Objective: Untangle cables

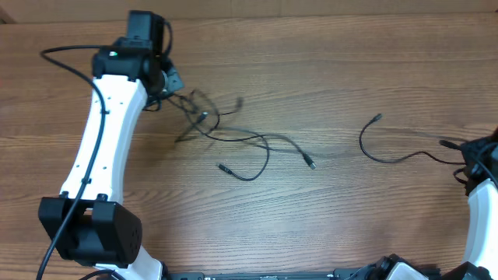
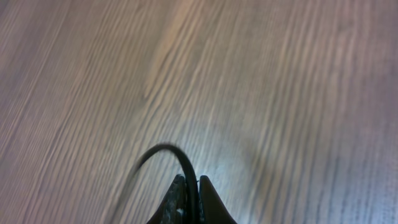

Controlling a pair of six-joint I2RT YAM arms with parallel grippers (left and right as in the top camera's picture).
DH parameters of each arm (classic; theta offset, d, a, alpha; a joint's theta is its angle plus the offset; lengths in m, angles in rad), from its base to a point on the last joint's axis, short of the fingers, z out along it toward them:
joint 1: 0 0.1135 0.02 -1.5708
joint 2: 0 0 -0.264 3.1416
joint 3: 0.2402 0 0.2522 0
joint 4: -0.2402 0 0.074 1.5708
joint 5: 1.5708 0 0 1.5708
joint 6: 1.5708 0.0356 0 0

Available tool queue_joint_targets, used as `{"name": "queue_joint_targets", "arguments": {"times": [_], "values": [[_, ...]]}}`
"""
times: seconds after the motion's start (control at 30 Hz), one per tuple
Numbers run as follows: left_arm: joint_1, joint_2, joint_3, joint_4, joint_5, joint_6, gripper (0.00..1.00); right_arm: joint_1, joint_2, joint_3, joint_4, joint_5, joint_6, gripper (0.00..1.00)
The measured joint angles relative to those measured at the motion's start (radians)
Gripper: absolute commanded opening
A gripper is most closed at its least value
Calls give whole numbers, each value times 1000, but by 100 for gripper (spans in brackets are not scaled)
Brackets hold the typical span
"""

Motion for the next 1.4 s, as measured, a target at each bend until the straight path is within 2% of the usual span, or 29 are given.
{"name": "queue_joint_targets", "arguments": {"times": [0.17,0.3,0.5,0.6,0.63,0.67,0.73,0.83,0.87,1.1,1.3,1.4], "values": [[22,-5,0,0,-9,-8,4,-38,0,0,-1,-2,23,4],[21,-5,0,7,51,-16,4,-46,0,0,47,-79,42,4],[-49,-5,0,66,248,67,4,-45,0,0,185,-414,-39,4],[-111,-5,0,65,302,136,4,-45,0,0,196,-513,-80,23],[-133,-5,0,61,312,156,4,-45,0,0,196,-537,-101,23],[-149,-5,0,56,316,167,4,-45,0,0,192,-565,-134,28],[-169,-5,0,49,318,188,4,-45,0,0,174,-611,-172,50],[-175,-5,0,43,317,206,4,-45,0,0,124,-702,-240,72],[-175,-5,0,37,317,208,4,-45,0,1,96,-734,-261,75],[-175,-5,0,-6,317,214,5,-16,2,5,-144,-802,-323,78],[-175,-5,0,-7,317,214,5,82,59,5,-220,-704,-336,81],[-175,-5,0,-10,317,214,5,132,109,5,-231,-652,-338,86]]}}
